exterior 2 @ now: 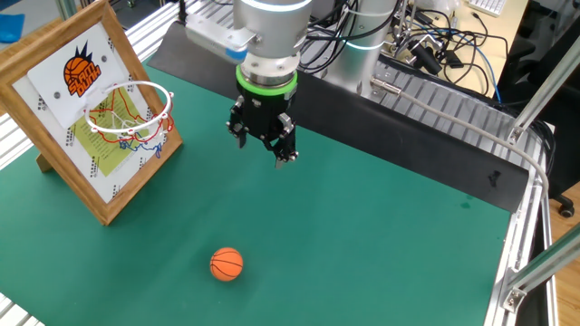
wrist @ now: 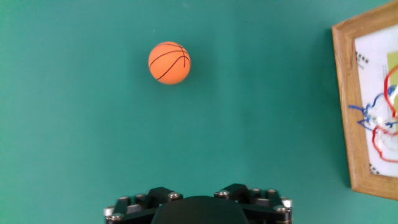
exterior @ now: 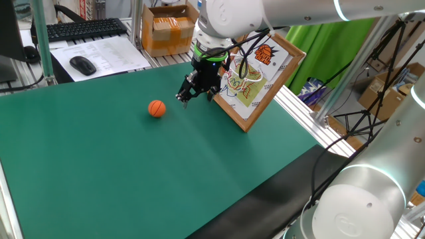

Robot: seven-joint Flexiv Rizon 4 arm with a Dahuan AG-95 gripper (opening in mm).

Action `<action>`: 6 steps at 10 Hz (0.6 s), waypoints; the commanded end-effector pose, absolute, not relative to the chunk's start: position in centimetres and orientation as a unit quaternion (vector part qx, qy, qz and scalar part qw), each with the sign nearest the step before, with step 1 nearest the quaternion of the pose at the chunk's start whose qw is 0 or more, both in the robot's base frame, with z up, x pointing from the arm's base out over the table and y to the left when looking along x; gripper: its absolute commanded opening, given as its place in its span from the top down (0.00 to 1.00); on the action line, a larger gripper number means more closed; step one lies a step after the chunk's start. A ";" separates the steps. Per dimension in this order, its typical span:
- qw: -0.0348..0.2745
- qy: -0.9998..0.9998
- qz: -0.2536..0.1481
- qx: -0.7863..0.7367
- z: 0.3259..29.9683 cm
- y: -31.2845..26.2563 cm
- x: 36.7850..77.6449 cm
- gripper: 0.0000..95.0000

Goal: Grab a basketball, release it and shoot it into the basket

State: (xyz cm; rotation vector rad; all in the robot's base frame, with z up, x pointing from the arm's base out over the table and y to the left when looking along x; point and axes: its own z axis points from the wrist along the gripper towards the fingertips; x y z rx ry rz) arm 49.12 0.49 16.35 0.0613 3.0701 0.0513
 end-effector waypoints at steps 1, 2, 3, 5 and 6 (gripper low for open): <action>0.054 0.998 0.026 0.030 16.3 0.6 48.9 1.00; 0.054 0.998 0.025 0.030 16.3 0.6 49.0 1.00; 0.054 0.998 0.026 0.030 16.4 0.6 49.1 1.00; 0.055 0.998 0.025 0.029 16.4 0.5 49.5 1.00; 0.055 0.998 0.025 0.027 16.4 0.5 49.8 1.00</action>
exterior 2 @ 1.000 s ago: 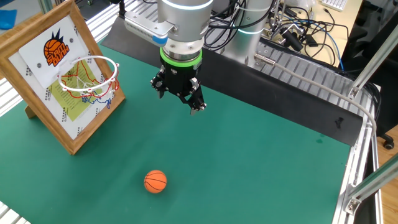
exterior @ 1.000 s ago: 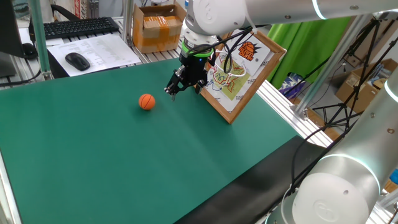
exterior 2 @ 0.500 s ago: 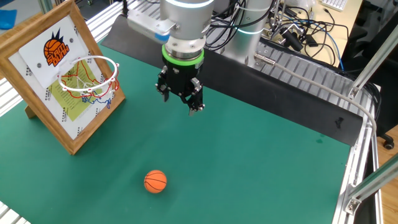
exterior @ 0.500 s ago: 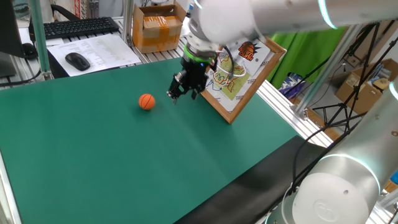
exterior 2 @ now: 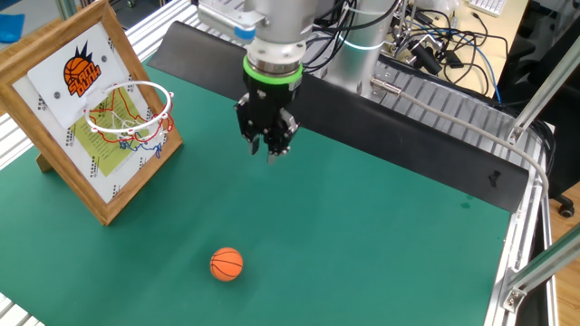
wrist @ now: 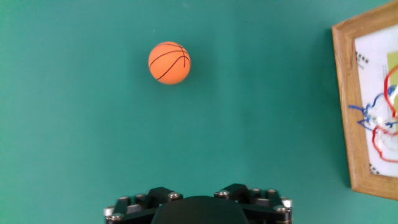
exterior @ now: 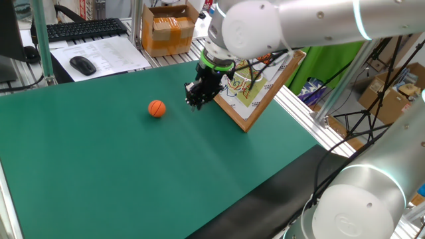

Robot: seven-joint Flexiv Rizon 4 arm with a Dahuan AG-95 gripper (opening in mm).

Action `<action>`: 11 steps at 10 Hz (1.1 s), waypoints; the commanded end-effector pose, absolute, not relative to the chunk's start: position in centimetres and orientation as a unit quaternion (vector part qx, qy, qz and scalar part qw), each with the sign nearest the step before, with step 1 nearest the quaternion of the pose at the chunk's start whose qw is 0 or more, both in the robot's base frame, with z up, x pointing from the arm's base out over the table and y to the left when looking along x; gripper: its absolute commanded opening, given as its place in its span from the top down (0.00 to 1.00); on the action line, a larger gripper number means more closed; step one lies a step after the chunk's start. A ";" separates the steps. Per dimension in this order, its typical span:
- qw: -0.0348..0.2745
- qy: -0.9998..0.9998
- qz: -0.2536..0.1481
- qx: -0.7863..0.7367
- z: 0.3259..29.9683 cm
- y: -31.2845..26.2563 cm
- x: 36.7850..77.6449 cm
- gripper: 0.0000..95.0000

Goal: Grab a basketball, release it and shoot it into the basket

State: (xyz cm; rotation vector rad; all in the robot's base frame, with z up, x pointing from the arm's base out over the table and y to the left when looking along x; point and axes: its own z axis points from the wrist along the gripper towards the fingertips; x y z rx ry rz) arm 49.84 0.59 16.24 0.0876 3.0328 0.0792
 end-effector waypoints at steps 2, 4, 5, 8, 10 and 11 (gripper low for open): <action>0.054 0.998 0.025 0.023 16.3 0.4 50.7 1.00; 0.054 0.998 0.025 0.020 16.0 0.5 51.7 1.00; 0.054 0.998 0.025 0.021 16.0 0.8 52.1 1.00; 0.054 0.998 0.024 0.024 16.2 1.8 53.3 1.00; 0.053 0.998 0.024 0.025 16.4 2.3 54.5 1.00; 0.053 0.998 0.023 0.024 16.4 2.4 55.0 1.00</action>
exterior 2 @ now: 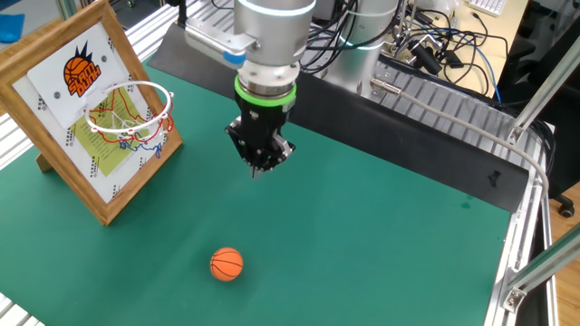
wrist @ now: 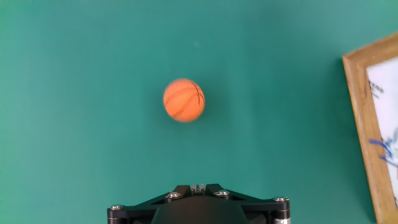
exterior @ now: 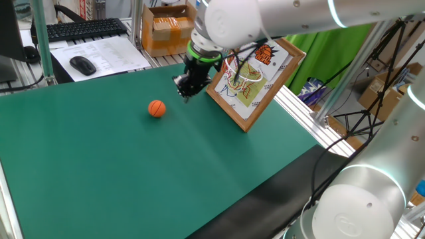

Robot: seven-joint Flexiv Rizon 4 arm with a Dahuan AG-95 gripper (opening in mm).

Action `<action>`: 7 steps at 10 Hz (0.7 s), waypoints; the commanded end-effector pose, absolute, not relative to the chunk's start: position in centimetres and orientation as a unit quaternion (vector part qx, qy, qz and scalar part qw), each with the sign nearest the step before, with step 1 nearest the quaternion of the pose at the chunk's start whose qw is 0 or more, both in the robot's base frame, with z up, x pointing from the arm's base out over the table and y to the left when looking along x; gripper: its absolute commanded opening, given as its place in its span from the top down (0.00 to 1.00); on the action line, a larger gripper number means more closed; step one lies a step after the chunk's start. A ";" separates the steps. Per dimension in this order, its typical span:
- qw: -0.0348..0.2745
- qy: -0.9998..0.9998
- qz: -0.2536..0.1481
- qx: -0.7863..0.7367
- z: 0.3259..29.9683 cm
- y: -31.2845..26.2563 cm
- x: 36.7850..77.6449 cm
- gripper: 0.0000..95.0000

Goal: Grab a basketball, release it and shoot it into the basket

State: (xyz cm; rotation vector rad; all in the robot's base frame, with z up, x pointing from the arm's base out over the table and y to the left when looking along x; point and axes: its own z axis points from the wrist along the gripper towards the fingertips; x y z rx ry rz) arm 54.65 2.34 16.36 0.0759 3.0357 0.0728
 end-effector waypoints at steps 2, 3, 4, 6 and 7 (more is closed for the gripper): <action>0.053 0.998 0.023 0.023 16.1 2.4 55.5 1.00; 0.054 0.998 0.023 0.022 15.8 2.4 56.1 1.00; 0.054 0.998 0.023 0.021 15.6 2.4 56.6 1.00; 0.055 0.998 0.022 0.018 15.2 2.5 57.3 1.00; 0.056 0.998 0.021 0.018 14.9 2.7 57.7 1.00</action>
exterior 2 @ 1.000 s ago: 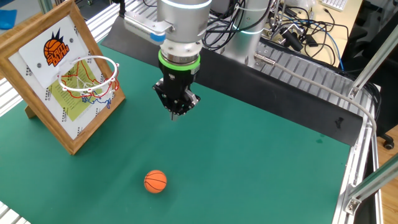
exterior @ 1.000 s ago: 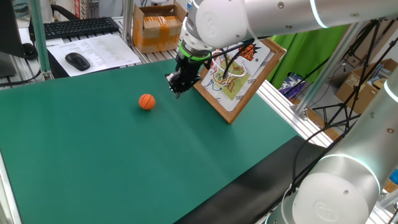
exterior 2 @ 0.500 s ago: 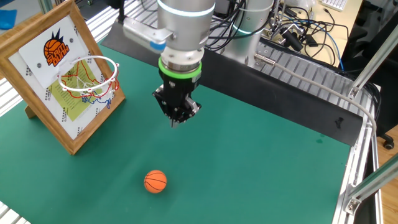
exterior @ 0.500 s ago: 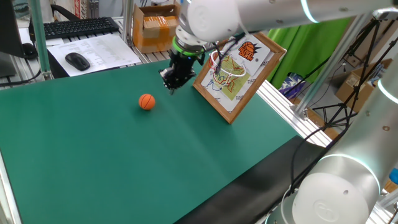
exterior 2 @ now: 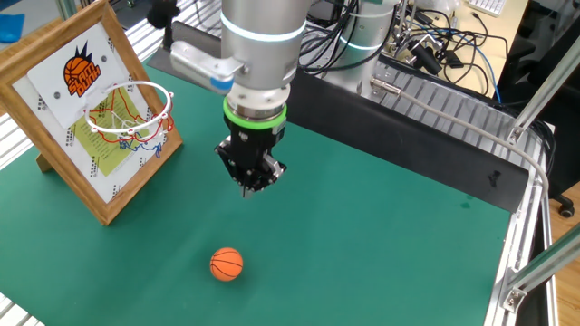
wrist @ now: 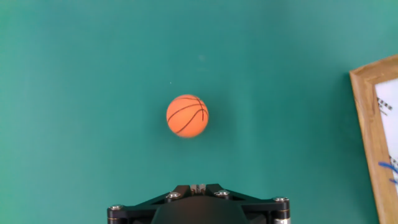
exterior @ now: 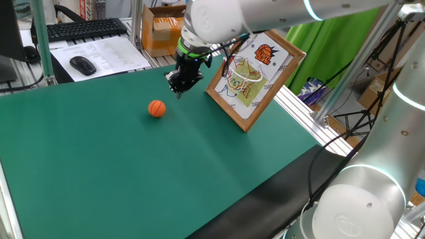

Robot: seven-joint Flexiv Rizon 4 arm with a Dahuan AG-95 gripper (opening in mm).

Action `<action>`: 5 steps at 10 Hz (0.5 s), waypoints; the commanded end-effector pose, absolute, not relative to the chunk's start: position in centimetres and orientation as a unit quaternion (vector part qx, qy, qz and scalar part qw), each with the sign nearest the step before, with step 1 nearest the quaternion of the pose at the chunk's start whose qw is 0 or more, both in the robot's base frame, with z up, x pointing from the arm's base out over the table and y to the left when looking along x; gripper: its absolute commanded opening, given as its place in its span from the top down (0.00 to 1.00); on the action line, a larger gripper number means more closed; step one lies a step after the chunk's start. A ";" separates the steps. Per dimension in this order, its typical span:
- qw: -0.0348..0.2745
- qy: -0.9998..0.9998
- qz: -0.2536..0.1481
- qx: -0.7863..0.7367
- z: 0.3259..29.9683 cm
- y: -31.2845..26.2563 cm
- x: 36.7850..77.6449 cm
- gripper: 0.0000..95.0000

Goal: Grab a basketball, release it and shoot it into the basket

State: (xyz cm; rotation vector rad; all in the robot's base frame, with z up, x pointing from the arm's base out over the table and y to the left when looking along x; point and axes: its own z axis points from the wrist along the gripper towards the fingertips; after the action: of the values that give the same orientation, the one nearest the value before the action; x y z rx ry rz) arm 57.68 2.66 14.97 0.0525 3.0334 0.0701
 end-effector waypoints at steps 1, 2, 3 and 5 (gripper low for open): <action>0.056 0.998 0.020 0.018 14.6 2.9 58.0 1.00; 0.055 0.998 0.020 0.018 14.5 3.0 58.3 1.00; 0.055 0.998 0.019 0.018 14.3 3.2 58.7 1.00; 0.053 0.998 0.018 0.015 13.7 3.5 59.0 1.00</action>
State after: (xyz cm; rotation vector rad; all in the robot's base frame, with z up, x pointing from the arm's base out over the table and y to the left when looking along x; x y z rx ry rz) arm 59.18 3.57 13.53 0.0411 3.0395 0.0573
